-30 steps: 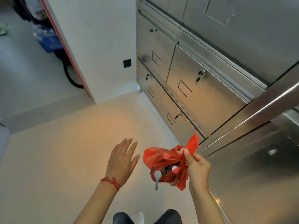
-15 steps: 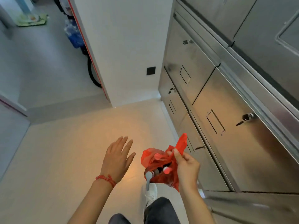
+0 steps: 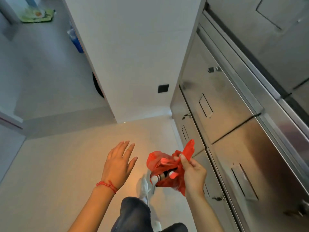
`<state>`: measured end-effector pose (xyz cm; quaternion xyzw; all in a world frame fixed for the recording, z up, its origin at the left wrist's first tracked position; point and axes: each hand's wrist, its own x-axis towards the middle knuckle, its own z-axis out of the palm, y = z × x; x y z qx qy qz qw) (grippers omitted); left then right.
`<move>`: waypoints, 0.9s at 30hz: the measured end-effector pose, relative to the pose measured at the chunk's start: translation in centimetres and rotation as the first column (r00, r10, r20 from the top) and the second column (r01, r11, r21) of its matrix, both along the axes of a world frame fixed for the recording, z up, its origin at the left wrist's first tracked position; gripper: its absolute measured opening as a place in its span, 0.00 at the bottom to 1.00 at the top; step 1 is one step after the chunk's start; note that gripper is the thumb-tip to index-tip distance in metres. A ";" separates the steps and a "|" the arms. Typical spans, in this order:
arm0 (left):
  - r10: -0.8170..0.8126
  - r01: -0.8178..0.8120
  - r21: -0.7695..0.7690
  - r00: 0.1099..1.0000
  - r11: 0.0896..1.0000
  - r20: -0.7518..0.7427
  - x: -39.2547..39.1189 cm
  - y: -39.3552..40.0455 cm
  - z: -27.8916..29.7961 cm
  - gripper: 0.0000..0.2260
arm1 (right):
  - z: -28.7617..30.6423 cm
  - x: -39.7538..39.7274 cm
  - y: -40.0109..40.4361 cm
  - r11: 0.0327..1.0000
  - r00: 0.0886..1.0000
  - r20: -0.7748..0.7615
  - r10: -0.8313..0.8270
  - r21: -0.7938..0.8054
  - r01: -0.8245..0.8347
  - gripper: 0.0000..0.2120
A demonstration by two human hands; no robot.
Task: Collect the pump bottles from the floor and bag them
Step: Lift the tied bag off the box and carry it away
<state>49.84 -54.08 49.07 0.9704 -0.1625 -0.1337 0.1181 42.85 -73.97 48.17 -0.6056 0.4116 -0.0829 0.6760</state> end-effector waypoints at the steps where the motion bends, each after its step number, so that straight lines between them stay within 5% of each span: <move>1: -0.005 0.005 0.002 1.000 1.000 -0.005 1.7 -0.3 -0.1 0.32 | -0.2 1.6 -0.3 1.000 1.000 0.000 0.001 0.004 -0.001 0.06; 14: -0.029 0.030 0.008 0.999 1.000 -0.037 19.4 -4.4 -2.9 0.32 | -3.1 20.1 -4.3 0.999 0.997 -0.068 -0.033 0.040 0.036 0.11; 27: 0.018 -0.019 -0.007 0.997 1.000 -0.076 31.3 -8.3 -12.0 0.29 | -14.0 34.2 -8.8 0.997 0.990 -0.126 -0.058 0.037 0.063 0.13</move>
